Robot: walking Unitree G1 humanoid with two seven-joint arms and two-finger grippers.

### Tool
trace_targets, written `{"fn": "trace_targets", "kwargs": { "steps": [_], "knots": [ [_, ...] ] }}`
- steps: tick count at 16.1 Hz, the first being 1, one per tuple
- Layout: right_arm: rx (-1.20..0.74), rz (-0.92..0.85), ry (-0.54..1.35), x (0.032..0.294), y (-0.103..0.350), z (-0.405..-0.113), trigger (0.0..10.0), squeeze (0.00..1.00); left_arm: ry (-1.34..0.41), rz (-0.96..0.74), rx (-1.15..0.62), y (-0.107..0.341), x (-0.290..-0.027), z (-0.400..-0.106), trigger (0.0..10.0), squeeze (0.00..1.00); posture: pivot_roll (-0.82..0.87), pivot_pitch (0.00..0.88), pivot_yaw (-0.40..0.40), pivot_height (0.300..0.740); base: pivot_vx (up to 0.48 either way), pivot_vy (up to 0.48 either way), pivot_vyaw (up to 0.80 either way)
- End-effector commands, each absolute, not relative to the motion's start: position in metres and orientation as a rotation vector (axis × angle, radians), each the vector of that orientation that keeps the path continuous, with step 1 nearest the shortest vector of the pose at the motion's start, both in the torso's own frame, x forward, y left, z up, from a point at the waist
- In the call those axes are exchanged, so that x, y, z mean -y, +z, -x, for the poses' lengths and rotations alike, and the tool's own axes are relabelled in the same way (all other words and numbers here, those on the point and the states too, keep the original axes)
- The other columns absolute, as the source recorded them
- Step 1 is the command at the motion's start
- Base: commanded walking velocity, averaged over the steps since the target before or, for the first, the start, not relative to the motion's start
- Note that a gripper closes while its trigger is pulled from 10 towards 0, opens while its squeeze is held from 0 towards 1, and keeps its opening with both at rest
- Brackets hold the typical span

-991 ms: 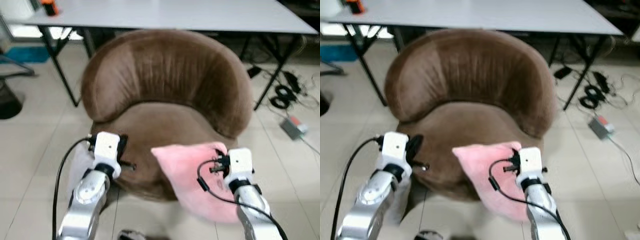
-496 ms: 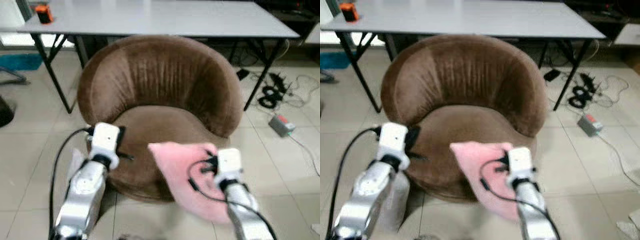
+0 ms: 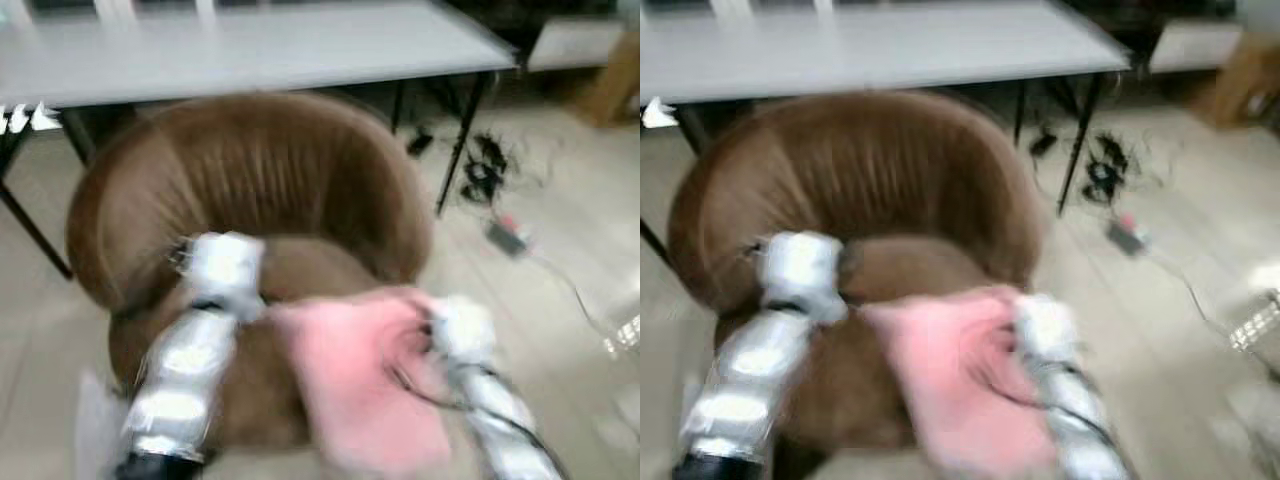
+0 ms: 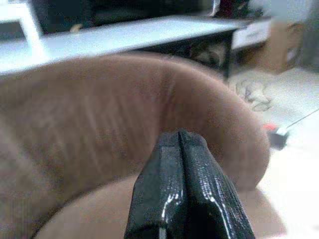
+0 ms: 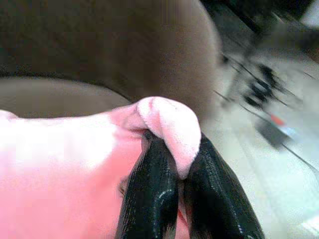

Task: Move the pillow to the sofa from floor

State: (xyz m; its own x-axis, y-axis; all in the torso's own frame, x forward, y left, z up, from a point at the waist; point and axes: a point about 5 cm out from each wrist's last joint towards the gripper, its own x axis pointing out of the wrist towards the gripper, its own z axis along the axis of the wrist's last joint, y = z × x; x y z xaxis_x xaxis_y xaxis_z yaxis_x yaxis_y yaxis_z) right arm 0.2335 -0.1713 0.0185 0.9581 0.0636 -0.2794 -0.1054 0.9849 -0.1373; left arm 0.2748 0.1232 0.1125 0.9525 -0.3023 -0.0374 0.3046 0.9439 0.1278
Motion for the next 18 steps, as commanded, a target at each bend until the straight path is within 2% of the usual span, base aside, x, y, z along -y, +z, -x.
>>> {"fn": "trace_targets", "kwargs": {
  "steps": [1, 3, 7, 9, 11, 15, 18],
  "knots": [
    [-0.157, 0.123, 0.147, 0.146, 0.041, -0.251, 10.0, 0.00, -0.237, -0.178, -0.040, 0.108, -0.148, -0.274, 10.0, 0.00, 0.09, 0.012, 0.001, 0.740, 0.446, 0.000, 0.00],
    [-0.146, 0.139, 0.155, 0.145, 0.045, -0.255, 10.0, 0.00, -0.222, -0.207, -0.033, 0.108, -0.149, -0.276, 10.0, 0.00, 0.09, 0.014, 0.002, 0.740, 0.223, 0.000, 0.00],
    [-0.006, 0.122, 0.298, 0.121, 0.090, -0.281, 10.0, 0.00, -0.231, -0.193, -0.040, 0.104, -0.145, -0.275, 10.0, 0.00, 0.09, 0.014, 0.005, 0.740, 0.000, 0.000, 0.00],
    [0.068, 0.121, 0.392, 0.103, 0.122, -0.304, 10.0, 0.00, -0.226, -0.180, -0.047, 0.102, -0.145, -0.276, 10.0, 0.00, 0.10, 0.012, 0.000, 0.740, 0.000, 0.000, 0.00],
    [0.097, 0.158, 0.422, 0.094, 0.133, -0.325, 10.0, 0.00, -0.221, -0.171, -0.047, 0.101, -0.144, -0.277, 10.0, 0.00, 0.11, 0.010, -0.007, 0.740, 0.000, 0.000, 0.00],
    [0.112, 0.185, 0.455, 0.072, 0.158, -0.356, 10.0, 0.00, -0.196, -0.152, -0.046, 0.099, -0.143, -0.275, 10.0, 0.00, 0.16, 0.013, -0.050, 0.740, 0.000, 0.000, 0.00],
    [0.059, 0.207, 0.453, 0.059, 0.158, -0.375, 10.0, 0.00, -0.167, -0.143, -0.038, 0.100, -0.142, -0.271, 10.0, 0.00, 0.21, 0.036, -0.088, 0.740, 0.000, 0.000, 0.00]
  ]
}}
